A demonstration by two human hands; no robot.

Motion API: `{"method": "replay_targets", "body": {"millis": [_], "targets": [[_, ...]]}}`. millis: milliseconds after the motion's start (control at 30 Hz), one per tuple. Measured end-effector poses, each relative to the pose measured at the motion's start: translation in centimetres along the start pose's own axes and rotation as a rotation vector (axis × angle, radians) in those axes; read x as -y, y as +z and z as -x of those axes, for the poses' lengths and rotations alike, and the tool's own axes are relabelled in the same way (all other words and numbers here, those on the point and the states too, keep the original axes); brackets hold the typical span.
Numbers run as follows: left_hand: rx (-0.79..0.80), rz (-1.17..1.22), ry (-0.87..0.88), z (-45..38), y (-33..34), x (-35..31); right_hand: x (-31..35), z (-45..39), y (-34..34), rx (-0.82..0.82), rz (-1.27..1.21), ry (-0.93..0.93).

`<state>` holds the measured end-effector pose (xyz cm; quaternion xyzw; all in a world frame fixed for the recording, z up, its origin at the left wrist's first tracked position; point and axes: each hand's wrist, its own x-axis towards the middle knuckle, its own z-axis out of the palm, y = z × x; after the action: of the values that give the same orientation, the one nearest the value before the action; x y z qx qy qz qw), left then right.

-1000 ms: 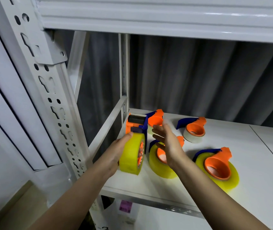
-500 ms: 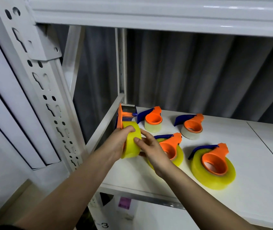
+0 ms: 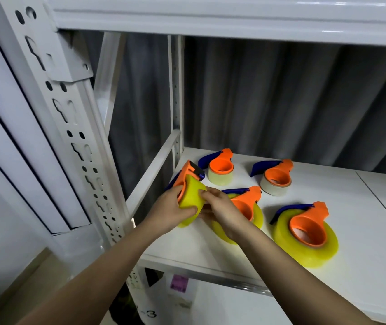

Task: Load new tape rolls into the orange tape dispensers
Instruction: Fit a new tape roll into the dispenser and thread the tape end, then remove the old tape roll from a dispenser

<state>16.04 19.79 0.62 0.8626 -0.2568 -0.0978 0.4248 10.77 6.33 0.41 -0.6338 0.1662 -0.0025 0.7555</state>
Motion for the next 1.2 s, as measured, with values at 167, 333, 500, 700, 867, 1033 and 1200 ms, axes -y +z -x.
{"method": "replay_targets", "body": {"millis": [167,333,500,700,867,1033,1200], "targets": [[-0.014,-0.284,0.081,-0.5,0.8,0.9,-0.1,-0.6,-1.6,-0.172,1.032,-0.237],[-0.002,-0.711,0.176,-0.4,2.5,1.8,-0.9,-0.2,-1.9,-0.054,1.571,-0.532],[0.0,-0.89,0.193,-0.4,3.8,2.1,-1.6,-0.8,-1.8,-0.077,1.771,-0.559],[0.036,-0.926,0.146,-0.5,4.7,2.4,-3.2,-1.6,-2.0,-0.143,1.933,-0.644],[0.028,-0.936,0.132,-0.5,5.0,2.6,-3.7,-2.0,-1.7,-0.148,1.988,-0.671],[0.009,-0.939,0.111,-0.2,5.6,2.9,-4.2,-2.4,-1.7,-0.218,1.985,-0.72],[-0.006,-0.95,0.096,0.1,6.2,3.0,-4.6,-2.7,-2.1,-0.198,1.968,-0.725]]}}
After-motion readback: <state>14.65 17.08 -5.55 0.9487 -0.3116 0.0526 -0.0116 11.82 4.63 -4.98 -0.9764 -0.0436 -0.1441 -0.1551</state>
